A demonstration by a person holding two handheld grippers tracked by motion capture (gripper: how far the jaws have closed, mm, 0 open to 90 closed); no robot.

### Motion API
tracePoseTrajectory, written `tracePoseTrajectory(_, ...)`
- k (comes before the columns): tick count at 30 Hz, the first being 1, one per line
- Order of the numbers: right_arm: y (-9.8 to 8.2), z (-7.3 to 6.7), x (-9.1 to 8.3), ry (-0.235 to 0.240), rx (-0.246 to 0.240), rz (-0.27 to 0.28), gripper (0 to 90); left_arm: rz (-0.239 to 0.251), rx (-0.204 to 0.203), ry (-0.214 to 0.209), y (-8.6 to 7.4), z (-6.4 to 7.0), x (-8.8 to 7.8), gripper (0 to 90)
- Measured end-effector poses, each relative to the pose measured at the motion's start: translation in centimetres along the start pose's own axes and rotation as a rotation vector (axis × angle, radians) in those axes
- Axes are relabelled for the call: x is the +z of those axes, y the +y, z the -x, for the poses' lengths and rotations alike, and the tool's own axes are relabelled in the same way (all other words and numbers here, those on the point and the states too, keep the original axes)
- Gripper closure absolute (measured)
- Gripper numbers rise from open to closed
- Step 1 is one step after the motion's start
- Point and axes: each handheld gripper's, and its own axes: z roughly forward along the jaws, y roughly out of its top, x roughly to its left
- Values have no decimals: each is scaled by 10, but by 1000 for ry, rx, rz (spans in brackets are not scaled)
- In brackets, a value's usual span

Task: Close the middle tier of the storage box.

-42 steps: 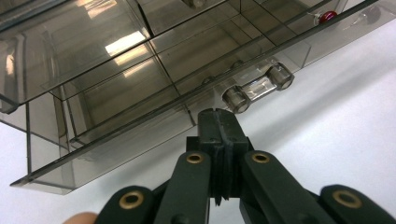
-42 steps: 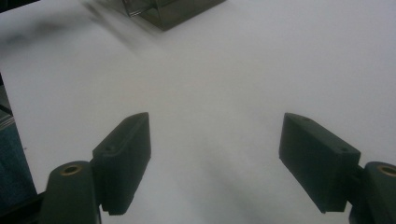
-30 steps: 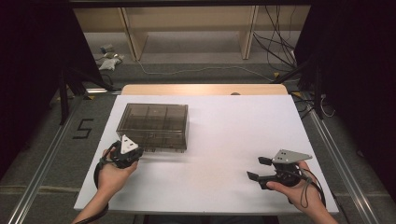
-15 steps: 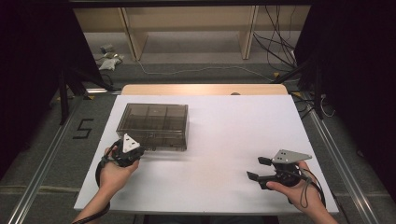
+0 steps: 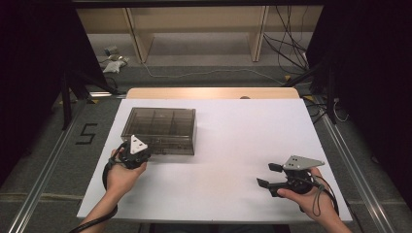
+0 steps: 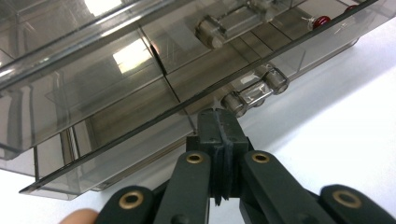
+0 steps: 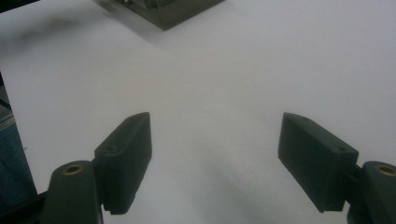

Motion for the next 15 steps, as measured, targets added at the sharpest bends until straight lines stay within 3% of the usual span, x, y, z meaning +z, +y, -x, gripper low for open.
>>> tracePoseTrajectory(15, 0, 0, 1, 0, 1, -1, 267, 8, -1, 9, 6, -2, 5, 900)
